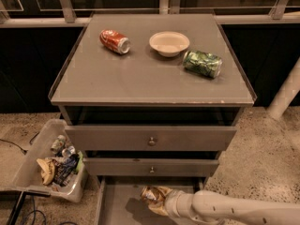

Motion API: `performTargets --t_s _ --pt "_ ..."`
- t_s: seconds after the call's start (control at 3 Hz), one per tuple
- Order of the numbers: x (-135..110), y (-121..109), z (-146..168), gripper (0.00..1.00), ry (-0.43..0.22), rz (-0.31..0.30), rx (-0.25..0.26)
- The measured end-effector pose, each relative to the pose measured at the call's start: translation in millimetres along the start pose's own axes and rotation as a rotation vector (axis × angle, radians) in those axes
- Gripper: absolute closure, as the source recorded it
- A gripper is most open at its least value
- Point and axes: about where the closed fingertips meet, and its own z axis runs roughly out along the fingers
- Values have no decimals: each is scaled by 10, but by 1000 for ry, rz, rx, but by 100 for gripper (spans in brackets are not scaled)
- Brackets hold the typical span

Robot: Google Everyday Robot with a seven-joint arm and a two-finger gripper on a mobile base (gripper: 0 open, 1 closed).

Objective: Place orange can into bottom drawer

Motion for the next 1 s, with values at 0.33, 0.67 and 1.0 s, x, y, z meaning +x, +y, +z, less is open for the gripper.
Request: performTargets --t_s 0.33,0.67,1.0 --pt "392 25 338 100 14 9 22" --pt "724 -72 548 100 20 42 37" --pt "1032 -302 636 100 -20 112 59"
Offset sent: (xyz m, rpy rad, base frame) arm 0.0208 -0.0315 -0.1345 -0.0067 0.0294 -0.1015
